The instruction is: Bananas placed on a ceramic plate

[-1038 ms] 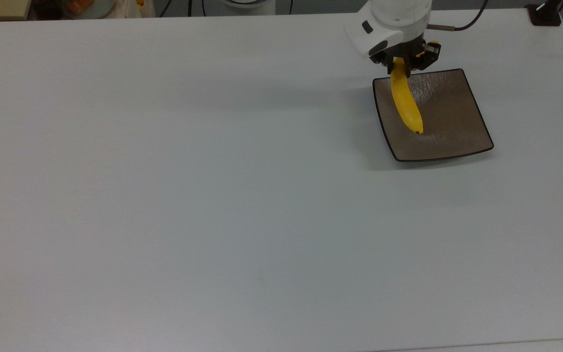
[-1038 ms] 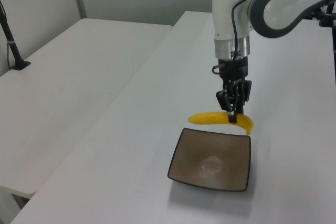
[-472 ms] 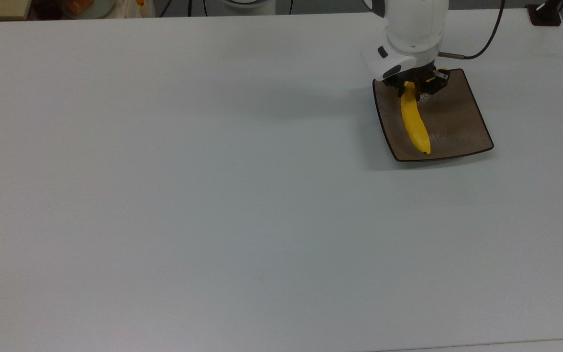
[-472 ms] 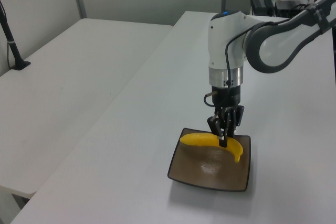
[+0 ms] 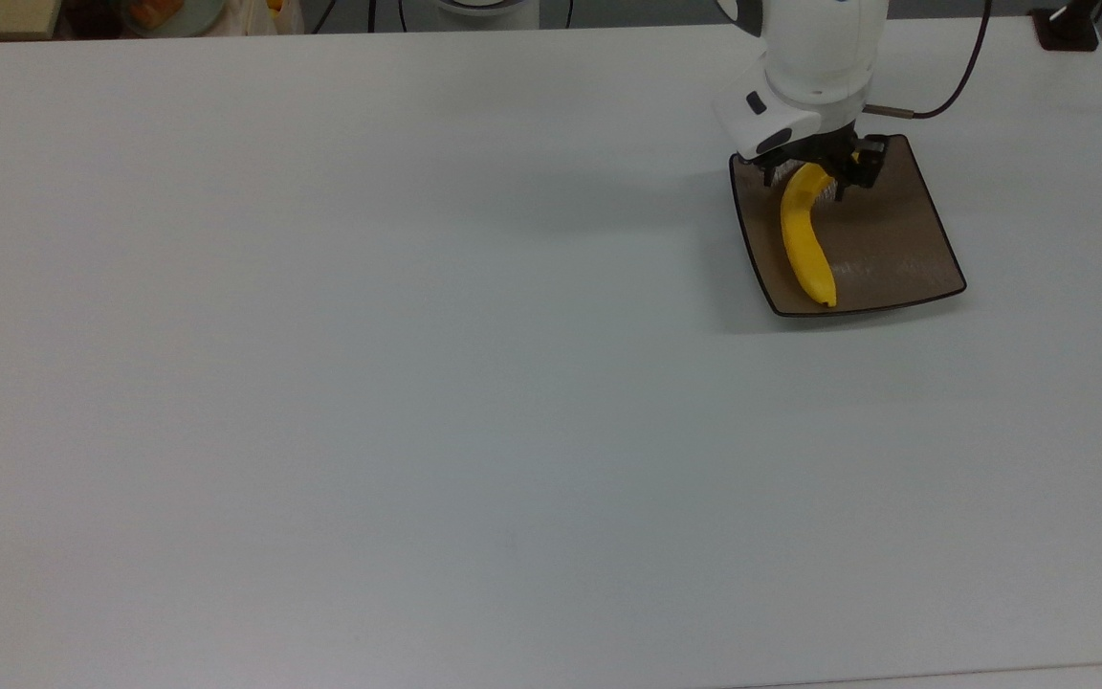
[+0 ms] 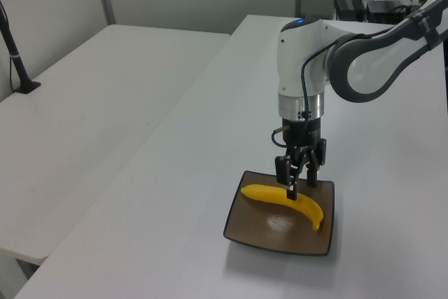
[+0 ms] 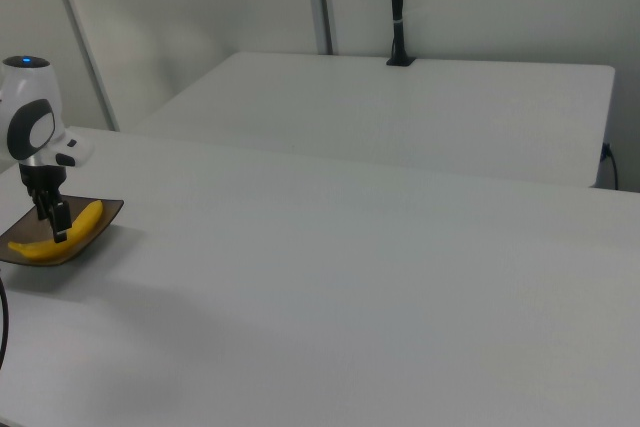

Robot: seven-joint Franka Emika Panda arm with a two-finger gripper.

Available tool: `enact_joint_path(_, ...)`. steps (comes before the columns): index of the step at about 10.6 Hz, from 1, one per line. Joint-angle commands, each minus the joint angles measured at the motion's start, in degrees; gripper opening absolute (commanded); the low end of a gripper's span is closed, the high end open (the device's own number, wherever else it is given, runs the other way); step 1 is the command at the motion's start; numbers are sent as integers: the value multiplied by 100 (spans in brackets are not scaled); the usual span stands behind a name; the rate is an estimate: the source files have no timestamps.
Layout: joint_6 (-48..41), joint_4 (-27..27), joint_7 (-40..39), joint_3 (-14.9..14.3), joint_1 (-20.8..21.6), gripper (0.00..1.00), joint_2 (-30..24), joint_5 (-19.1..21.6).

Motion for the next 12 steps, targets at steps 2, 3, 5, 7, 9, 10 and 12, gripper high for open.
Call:
enact_joint_path(2,-719,-71,107,-41,-193,100,-990,-657)
enact_joint_path(3,-1071,-70,106,-42,-299,100,-1315,-921)
enact_joint_path(5,-1861,17,-85,-68,-799,100,-1948,-1152)
enact_joint_path(7,-2513,88,-874,-85,-1352,100,-2493,-1161)
enact_joint_path(9,-2761,97,-1787,-112,-1871,100,-2811,-1161)
enact_joint_path(10,-2788,97,-2305,-225,-2022,100,-2847,-1170)
enact_joint_path(12,-2771,175,-3438,-628,-2154,100,-2822,-1205)
